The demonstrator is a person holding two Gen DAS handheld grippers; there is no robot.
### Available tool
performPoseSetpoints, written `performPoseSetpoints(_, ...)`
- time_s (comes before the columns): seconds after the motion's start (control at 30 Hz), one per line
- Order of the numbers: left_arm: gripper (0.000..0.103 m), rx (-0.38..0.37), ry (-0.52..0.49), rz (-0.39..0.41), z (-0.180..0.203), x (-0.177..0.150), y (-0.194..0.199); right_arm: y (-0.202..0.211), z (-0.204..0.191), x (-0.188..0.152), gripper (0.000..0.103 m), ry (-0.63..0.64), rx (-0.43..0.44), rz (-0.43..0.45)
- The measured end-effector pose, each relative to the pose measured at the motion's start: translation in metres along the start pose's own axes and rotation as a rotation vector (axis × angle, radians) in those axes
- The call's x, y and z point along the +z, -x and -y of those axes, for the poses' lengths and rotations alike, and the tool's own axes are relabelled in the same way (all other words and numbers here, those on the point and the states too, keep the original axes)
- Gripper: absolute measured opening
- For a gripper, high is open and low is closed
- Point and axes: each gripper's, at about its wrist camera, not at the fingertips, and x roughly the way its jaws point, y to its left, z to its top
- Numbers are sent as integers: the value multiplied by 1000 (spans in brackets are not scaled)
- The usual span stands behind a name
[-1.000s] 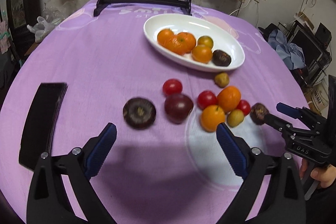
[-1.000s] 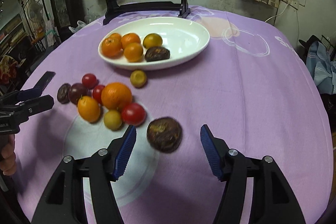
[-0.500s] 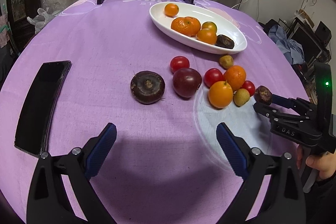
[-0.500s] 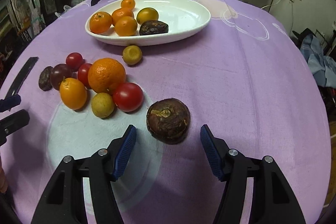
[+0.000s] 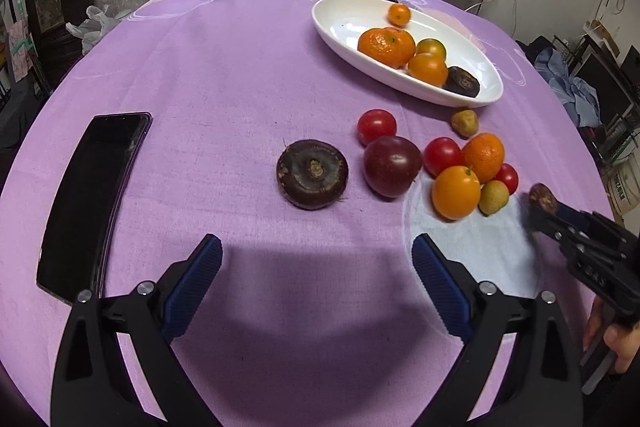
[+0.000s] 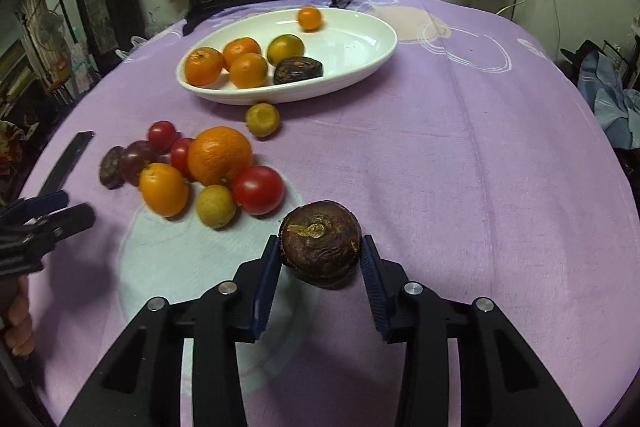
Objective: Organize fruits
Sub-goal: 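Grasp a dark brown fruit with the right tool while the left tool grasps another, then carry both dark brown fruits over the white plate and lower them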
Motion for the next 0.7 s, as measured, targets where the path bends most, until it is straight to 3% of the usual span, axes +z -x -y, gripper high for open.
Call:
performPoseSetpoints(0.33,93,56,-30,-23,5,19,-27,5,0,-11,41,-4,74,1)
performPoseSetpoints(0.4,86,61,-38,-30,6,20,-32,5,-1,-11,41,1,76,2)
performPoseSetpoints(0.47,84,74,-67,-19,9,22,-34,5,-3,-11,41,8,81,1)
performPoseSetpoints(0.53,75,63,-81,-9,11,23,-34,5,-4,-12,41,13,82,1)
performPoseSetpoints(0.6,50,108,-116,11,16,23,-34,5,-4,-12,41,14,82,2)
performPoseSetpoints(0.7,43,87,-111,7,15,25,-33,6,-4,-12,41,16,81,8)
